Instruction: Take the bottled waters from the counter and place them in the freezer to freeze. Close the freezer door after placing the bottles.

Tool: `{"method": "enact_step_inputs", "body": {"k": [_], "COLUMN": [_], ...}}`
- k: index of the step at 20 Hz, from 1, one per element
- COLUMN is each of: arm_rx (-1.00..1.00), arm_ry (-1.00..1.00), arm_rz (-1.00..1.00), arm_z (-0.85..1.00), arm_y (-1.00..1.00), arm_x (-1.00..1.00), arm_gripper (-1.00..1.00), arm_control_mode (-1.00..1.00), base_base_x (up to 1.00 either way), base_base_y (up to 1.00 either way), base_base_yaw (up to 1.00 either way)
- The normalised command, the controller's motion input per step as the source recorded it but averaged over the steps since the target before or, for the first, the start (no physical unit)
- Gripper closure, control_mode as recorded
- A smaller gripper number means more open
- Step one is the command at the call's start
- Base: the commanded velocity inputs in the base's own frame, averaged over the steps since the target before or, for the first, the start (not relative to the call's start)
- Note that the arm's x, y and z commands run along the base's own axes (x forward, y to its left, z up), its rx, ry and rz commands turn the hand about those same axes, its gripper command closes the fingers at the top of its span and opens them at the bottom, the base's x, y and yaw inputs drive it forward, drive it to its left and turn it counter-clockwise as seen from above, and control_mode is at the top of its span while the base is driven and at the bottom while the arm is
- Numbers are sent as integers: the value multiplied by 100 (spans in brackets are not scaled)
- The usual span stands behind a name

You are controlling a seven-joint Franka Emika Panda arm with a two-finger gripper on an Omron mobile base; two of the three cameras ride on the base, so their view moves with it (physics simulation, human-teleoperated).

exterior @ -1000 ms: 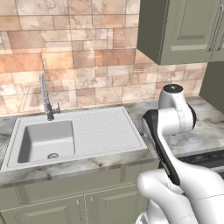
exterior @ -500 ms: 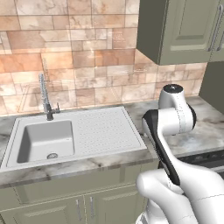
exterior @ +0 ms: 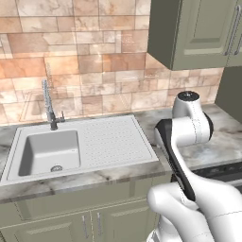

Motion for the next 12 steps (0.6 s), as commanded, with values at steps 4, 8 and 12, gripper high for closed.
{"method": "enact_step_inputs", "body": {"k": [4,8,12], "arm_rx": [13,15,17], "arm_ry": [-8,-16,-13], "arm_rz": [12,17,20], "arm_z": [0,0,0], "arm_y": [-64,-76,-80], "arm_x": [0,0,5], "arm_gripper": [-100,-100,-100], "arm_control_mode": [-100,-100,-100], "base_base_x": [0,0,0], "base_base_y": [0,0,0], "base_base_yaw": [0,0,0]}}
